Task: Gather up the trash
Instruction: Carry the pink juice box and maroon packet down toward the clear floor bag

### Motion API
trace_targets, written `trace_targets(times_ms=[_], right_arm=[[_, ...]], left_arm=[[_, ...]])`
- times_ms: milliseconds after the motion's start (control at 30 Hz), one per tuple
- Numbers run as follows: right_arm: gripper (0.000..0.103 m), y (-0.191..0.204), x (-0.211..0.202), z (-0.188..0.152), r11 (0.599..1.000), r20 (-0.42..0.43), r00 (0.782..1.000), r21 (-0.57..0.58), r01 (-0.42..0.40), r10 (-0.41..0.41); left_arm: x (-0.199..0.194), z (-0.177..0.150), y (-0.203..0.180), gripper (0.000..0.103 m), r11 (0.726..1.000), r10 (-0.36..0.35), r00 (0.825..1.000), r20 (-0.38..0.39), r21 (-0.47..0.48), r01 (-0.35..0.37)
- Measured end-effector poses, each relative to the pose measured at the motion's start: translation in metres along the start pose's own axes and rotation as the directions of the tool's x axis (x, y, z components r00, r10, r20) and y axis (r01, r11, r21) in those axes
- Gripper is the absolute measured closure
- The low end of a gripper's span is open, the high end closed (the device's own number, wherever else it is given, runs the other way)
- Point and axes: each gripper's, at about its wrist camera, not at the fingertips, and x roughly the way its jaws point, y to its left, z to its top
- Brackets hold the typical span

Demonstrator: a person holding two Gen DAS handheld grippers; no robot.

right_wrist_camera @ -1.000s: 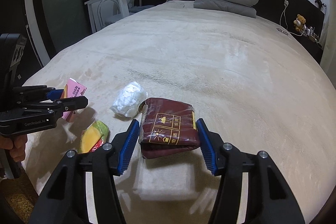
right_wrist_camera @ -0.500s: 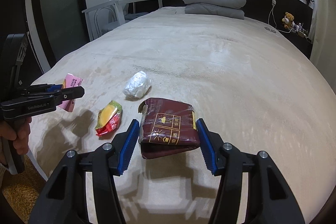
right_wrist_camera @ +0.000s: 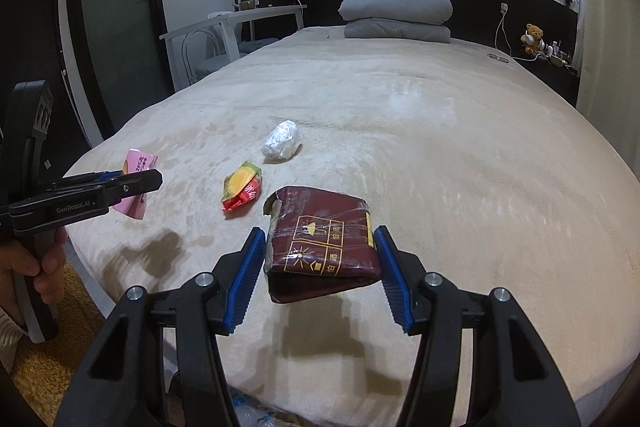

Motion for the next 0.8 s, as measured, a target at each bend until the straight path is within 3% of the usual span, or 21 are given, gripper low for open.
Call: trace_targets(times_ms=[500, 800], right_arm=[[0.047, 0.032, -0.060, -0.055, 1.000, 0.021, 1.000, -0.012, -0.020, 0.020], [0.047, 0.045, -0.077, -0.078, 0.999, 0.010, 0.999, -0.020, -0.031, 0.032]], left_arm=[[-0.042, -0.064, -0.027, 0.065, 0.999, -0.050, 0.999, -0.002, 0.006, 0.050], [-0.051, -0.091, -0.045, 0.065, 0.996, -0.084, 0.996, -0.021, 0.037, 0.085]])
